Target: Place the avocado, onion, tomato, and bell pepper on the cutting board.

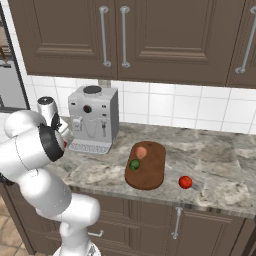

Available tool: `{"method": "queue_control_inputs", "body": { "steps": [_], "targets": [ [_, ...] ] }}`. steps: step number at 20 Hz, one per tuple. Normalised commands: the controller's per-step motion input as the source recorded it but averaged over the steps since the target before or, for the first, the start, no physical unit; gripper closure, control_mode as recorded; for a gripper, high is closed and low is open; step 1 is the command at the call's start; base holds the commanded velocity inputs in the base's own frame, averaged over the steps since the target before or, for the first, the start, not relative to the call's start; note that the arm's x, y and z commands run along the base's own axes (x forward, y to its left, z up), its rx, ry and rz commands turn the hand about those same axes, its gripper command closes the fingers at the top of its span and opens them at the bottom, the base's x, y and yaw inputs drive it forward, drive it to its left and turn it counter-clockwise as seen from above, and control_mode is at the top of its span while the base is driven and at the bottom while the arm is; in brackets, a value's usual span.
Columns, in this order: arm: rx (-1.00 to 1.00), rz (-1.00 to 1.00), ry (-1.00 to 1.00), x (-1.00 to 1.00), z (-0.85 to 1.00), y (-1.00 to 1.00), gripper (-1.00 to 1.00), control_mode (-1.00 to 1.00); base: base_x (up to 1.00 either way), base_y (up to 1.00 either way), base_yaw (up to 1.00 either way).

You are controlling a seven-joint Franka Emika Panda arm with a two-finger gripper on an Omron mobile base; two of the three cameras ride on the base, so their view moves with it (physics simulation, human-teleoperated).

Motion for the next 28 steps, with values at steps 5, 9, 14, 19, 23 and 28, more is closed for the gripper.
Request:
{"method": "queue_control_inputs", "body": {
  "steps": [5,9,14,19,23,28],
  "targets": [
    [0.00,0.00,-0.02,0.00,0.00,0.00,-1.00,-1.00,0.00,0.00,0.00],
    [0.00,0.00,-0.01,0.00,0.00,0.00,-1.00,-1.00,0.00,0.00,0.00],
    [0.00,0.00,0.00,0.13,-0.11,0.03,-1.00,-1.00,0.00,0.00,0.00],
    [0.00,0.00,0.00,0.21,-0.05,0.10,-1.00,-1.00,0.00,0.00,0.00],
    [0.00,0.00,0.00,0.00,0.00,0.00,-1.00,-1.00,0.00,0.00,0.00],
    [0.00,0.00,0.00,0.00,-0.01,0.02,-1.00,-1.00,0.00,0.00,0.00]
  ]
}}
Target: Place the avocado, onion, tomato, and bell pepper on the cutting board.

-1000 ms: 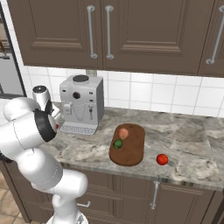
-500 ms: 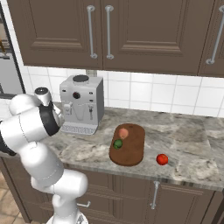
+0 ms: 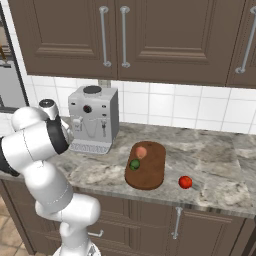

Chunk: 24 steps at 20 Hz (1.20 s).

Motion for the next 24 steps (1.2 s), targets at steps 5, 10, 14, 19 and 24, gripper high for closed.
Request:
{"method": "queue_control_inputs", "body": {
  "steps": [5,10,14,19,24],
  "targets": [
    [-0.01,0.00,0.00,0.00,-0.16,0.00,-1.00,-1.00,0.00,0.00,0.00],
    [-0.03,0.00,0.00,0.00,-0.24,0.00,-1.00,-1.00,0.00,0.00,0.00],
    [-0.01,0.00,0.00,0.00,-0.07,0.00,-1.00,-1.00,0.00,0.00,0.00],
    [-0.02,0.00,0.00,0.06,0.00,0.00,-1.00,-1.00,0.00,0.00,0.00],
    [0.00,0.00,0.01,0.19,0.00,0.02,-1.00,-1.00,0.00,0.00,0.00]
  ]
}}
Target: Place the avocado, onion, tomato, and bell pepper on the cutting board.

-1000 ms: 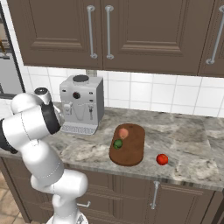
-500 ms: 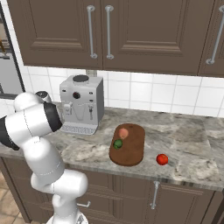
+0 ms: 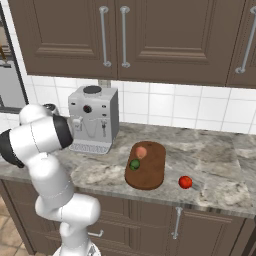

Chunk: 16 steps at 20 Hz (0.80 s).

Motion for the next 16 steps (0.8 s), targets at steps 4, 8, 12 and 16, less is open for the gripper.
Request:
{"method": "queue_control_inputs", "body": {
  "steps": [4,8,12,16],
  "targets": [
    [-0.01,0.00,0.04,0.28,0.00,0.00,-1.00,-1.00,0.00,0.00,0.00],
    [0.00,0.00,0.05,0.01,0.00,0.00,-1.00,-1.00,0.00,0.00,0.00],
    [0.00,0.00,0.02,0.00,-0.04,0.00,-1.00,-1.00,0.00,0.00,0.00],
    [0.00,0.00,0.00,0.00,-0.10,0.00,-1.00,-1.00,0.00,0.00,0.00]
  ]
}}
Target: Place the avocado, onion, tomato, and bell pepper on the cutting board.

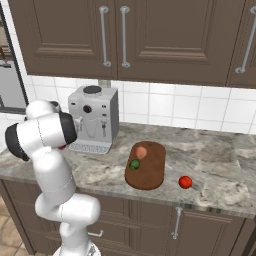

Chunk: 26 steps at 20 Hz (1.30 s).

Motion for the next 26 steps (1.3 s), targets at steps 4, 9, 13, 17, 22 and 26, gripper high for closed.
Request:
{"method": "queue_control_inputs", "body": {
  "steps": [4,9,13,17,22,26],
  "targets": [
    [-0.01,0.00,0.00,0.00,-0.16,0.00,-1.00,-1.00,0.00,0.00,0.00],
    [-0.01,0.00,0.00,0.00,-0.15,0.01,-1.00,-1.00,0.00,0.00,0.00],
    [-0.01,0.00,0.00,0.00,0.00,0.07,-1.00,-1.00,0.00,0.00,0.00],
    [0.00,0.00,0.00,0.01,-0.02,0.08,-1.00,-1.00,0.00,0.00,0.00],
    [0.00,0.00,0.00,0.08,-0.06,0.06,-1.00,-1.00,0.00,0.00,0.00],
    [-0.01,0.00,0.00,0.14,-0.03,0.00,-1.00,-1.00,0.00,0.00,0.00]
  ]
}}
